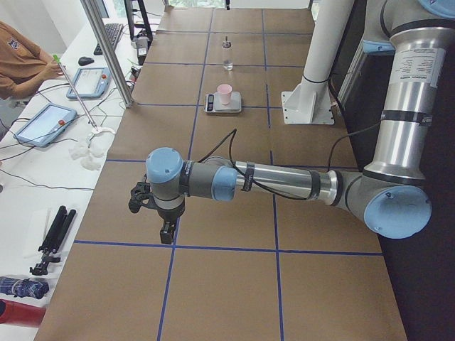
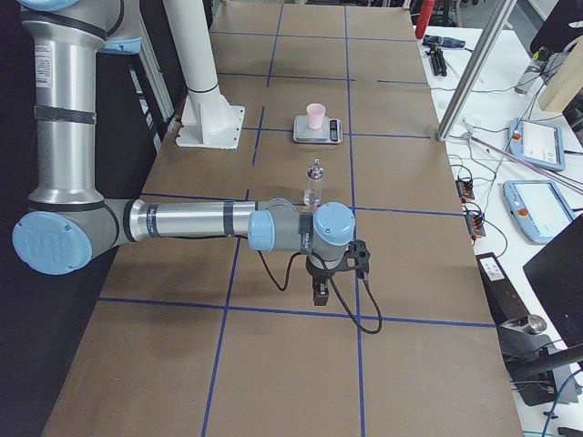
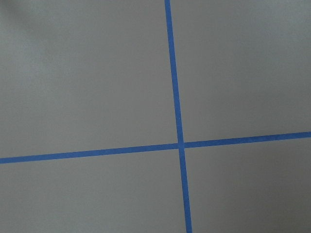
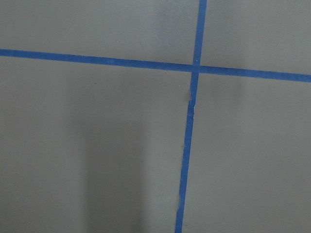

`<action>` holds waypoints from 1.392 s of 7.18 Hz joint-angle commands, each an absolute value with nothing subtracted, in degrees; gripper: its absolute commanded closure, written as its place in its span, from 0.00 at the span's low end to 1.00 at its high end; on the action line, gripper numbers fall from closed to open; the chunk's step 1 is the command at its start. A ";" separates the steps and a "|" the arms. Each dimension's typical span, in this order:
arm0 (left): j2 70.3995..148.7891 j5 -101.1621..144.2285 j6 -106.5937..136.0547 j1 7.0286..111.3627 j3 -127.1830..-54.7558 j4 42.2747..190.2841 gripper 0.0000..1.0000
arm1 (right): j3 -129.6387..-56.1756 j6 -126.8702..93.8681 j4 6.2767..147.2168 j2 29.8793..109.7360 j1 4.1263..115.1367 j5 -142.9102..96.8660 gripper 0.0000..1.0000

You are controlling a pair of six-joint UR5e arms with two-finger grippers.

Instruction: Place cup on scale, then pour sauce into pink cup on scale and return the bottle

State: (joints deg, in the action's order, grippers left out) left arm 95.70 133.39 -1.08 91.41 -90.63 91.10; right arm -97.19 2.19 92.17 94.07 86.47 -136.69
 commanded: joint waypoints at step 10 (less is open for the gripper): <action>95.98 135.70 -1.32 89.74 -90.53 93.51 0.00 | -95.71 1.58 89.30 93.43 86.40 -136.76 0.00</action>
State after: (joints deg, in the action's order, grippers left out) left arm 96.10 135.64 -1.24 89.72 -90.31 93.33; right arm -95.69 1.55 89.29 93.44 86.40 -136.53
